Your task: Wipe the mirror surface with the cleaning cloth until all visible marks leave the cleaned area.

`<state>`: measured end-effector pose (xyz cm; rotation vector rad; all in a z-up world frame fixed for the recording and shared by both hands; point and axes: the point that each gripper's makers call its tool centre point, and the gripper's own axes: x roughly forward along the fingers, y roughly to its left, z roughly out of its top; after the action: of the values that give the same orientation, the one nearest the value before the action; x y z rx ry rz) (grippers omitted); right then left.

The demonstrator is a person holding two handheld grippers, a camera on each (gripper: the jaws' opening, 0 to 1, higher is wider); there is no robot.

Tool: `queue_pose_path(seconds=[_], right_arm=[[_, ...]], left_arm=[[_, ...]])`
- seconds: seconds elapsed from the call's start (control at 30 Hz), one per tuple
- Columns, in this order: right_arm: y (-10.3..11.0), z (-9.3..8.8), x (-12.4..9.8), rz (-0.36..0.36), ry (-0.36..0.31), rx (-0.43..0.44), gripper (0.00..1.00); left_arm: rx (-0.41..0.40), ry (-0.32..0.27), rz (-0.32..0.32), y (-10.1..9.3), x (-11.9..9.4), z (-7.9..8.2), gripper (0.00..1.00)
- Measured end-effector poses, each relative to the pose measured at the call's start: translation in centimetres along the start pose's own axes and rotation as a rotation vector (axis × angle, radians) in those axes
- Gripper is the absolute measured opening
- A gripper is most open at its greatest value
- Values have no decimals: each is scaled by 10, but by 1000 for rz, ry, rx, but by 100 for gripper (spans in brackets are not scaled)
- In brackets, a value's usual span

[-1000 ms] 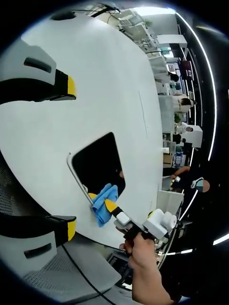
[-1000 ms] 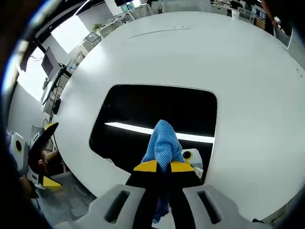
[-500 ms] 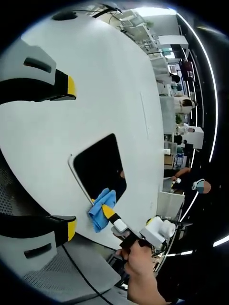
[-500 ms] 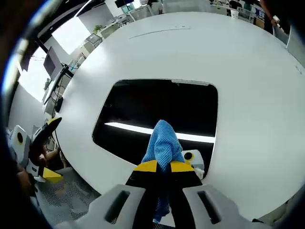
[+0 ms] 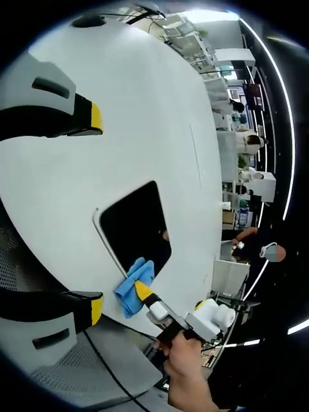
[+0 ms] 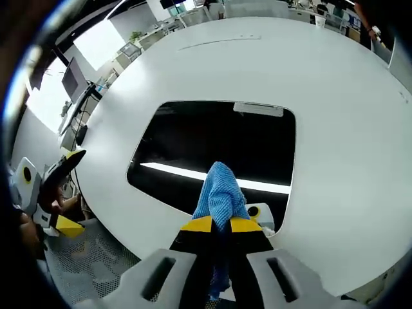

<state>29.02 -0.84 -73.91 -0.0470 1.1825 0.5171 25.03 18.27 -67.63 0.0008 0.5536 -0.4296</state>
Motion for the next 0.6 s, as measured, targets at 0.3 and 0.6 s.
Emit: queue_pose_path(seconds=[0.3,0.6], right_arm=[[0,0,0,8,-4,-4,1],[-3,-1,-1,26,-3,22,1]], left_arm=[[-9,-3,-3,-1,0,0,99],[-9,0,4,1,0,0,99]])
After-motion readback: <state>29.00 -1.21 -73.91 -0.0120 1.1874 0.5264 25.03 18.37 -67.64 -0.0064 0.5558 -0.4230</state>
